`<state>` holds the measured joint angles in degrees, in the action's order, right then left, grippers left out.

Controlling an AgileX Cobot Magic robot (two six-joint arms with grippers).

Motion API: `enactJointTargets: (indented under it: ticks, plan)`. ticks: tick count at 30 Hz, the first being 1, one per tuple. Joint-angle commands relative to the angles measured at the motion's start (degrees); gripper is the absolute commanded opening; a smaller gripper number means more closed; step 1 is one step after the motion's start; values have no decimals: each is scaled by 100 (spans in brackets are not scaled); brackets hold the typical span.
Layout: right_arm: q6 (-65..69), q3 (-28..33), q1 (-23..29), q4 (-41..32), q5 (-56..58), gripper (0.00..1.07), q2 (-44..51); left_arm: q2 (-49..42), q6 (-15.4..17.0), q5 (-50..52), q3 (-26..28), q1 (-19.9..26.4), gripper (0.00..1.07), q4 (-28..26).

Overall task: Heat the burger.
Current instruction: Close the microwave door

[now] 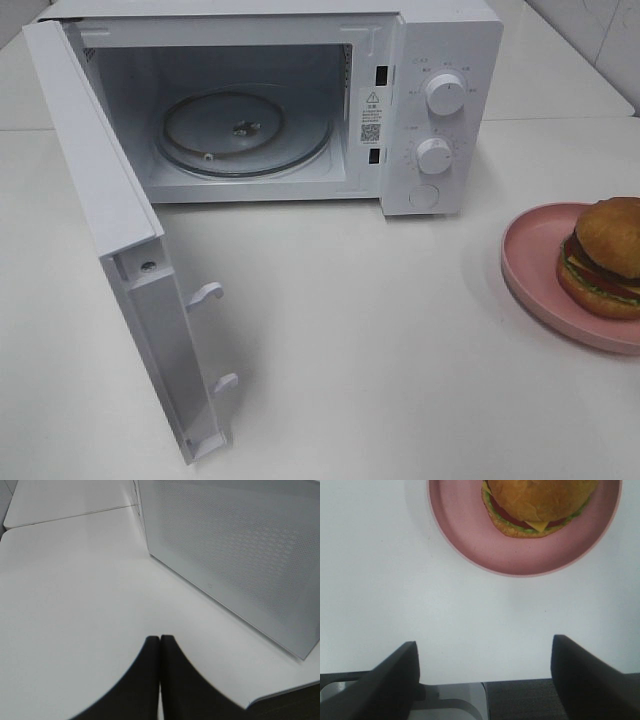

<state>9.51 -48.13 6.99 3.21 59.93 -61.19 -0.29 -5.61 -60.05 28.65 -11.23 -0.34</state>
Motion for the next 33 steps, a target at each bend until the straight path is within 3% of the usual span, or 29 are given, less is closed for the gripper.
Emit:
enactJointTargets:
  ticks: [1,5,7,15,17,33]
  plan:
    - [17,378,-46,11,201,70,619,-115,23,80,-17,11,0,-6]
    - [-80,728,-46,34,327,70,1146,-115,23,80,-17,11,0,-6]
    - [-155,1186,-46,29,298,70,1822,-115,23,80,-17,11,0,-6]
    - [-378,1719,-46,29,-46,70,2779,-115,23,80,-17,11,0,-6]
    - [-476,1914,-46,-11,-229,70,3421,-115,23,80,-17,11,0,-6]
    - [-997,1919,-46,-321,-269,70,5615,-115,23,80,-17,11,0,-6]
